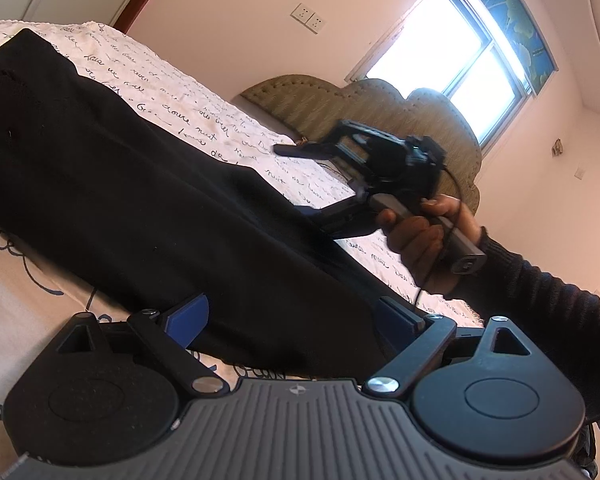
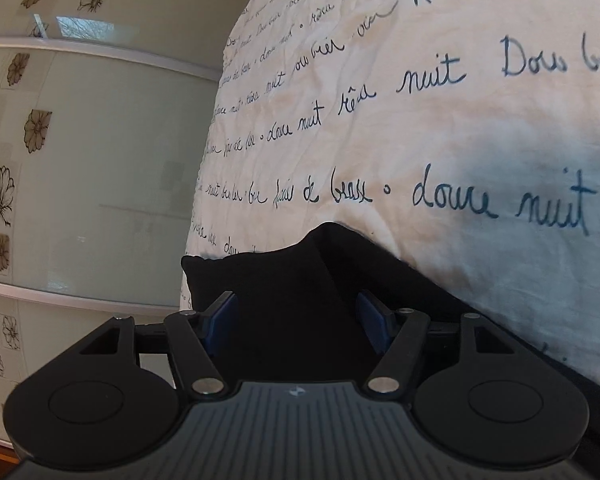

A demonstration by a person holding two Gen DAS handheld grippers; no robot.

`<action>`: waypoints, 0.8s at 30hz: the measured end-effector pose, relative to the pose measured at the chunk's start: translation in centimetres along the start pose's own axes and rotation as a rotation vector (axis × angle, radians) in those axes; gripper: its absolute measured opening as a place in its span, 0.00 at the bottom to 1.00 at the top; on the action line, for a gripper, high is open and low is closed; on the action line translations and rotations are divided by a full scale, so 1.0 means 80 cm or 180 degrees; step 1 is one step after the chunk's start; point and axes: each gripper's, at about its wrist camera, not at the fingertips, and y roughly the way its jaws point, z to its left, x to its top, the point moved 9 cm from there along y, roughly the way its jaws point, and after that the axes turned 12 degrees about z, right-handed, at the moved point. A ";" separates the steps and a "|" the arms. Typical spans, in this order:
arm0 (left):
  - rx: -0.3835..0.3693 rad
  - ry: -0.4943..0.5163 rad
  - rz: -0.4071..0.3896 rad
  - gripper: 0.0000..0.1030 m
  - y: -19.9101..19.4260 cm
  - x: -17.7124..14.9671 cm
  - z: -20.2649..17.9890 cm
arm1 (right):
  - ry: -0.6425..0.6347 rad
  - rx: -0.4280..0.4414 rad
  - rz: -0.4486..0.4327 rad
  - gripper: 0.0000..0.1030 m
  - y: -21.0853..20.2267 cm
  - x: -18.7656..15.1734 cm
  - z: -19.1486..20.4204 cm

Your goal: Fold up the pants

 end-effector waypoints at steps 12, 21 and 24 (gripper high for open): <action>-0.0034 -0.0031 -0.0008 0.91 0.002 -0.001 0.003 | -0.0379 -0.0367 -0.0377 0.08 0.027 0.022 0.012; -0.0039 -0.0060 -0.0016 0.92 0.002 -0.004 0.005 | -0.0173 -0.0361 -0.0290 0.04 0.035 0.044 -0.012; -0.0055 -0.0082 -0.0009 0.92 0.000 -0.004 0.006 | 0.0070 -0.0095 -0.0306 0.06 0.022 0.039 -0.021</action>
